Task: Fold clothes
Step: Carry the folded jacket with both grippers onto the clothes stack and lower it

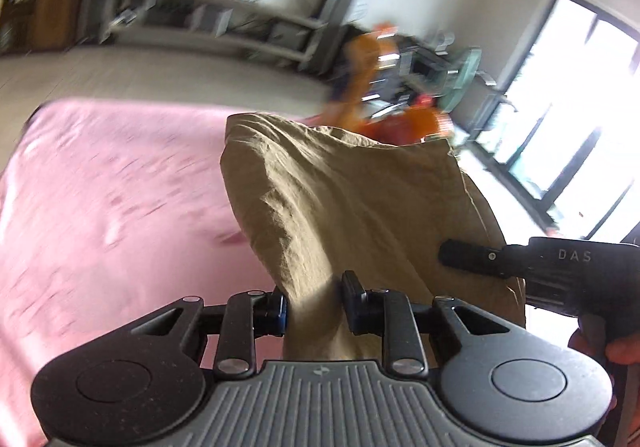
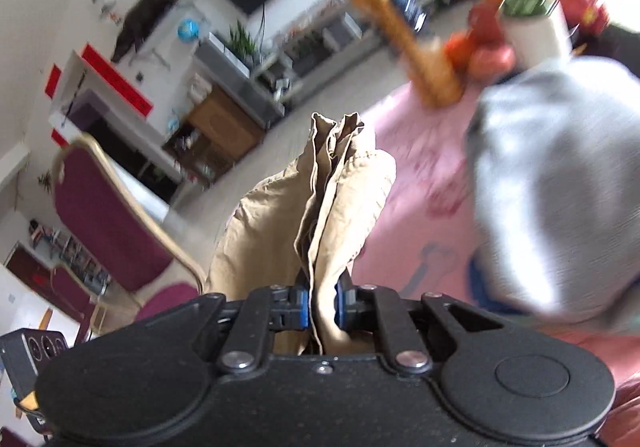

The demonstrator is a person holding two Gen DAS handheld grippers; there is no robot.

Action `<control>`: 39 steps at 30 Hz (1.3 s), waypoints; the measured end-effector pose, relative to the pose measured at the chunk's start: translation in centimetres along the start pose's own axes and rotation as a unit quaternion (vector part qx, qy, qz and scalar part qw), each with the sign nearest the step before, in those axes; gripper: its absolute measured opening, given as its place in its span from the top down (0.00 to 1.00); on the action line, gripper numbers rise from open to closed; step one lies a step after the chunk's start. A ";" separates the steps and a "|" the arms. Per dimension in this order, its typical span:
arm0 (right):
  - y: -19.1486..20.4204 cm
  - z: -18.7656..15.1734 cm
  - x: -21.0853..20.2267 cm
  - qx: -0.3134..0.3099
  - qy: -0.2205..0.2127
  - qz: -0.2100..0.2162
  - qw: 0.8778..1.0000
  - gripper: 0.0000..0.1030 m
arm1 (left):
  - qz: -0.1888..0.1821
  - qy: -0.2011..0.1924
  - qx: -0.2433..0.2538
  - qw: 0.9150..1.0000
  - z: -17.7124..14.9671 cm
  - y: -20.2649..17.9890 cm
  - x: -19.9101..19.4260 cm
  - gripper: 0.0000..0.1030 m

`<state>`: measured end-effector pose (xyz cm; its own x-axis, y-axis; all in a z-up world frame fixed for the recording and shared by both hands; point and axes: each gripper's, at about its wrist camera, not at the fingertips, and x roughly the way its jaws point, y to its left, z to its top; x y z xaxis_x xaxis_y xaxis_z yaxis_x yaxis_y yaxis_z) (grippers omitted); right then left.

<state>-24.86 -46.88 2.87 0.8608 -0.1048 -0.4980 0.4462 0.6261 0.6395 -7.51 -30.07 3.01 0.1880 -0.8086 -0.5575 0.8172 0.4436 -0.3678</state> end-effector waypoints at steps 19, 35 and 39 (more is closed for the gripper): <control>-21.8 10.3 -1.4 0.201 -0.044 -0.076 0.976 0.88 | 0.010 0.116 0.046 0.992 5.2 -10.5 24.6 0.66; -16.7 12.2 -8.1 0.004 -0.109 -0.168 0.980 0.55 | -0.008 0.014 0.120 0.993 6.7 -10.9 16.3 0.69; -15.4 13.0 -5.6 -0.053 -0.102 -0.146 0.983 0.95 | -0.005 0.013 0.147 0.989 6.5 -11.5 18.6 0.90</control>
<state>-33.42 -65.99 3.42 0.7358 -0.4379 -0.5166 0.6628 0.6222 0.4166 -9.89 -52.77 1.71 0.1687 -0.8005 -0.5751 0.9429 0.3010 -0.1423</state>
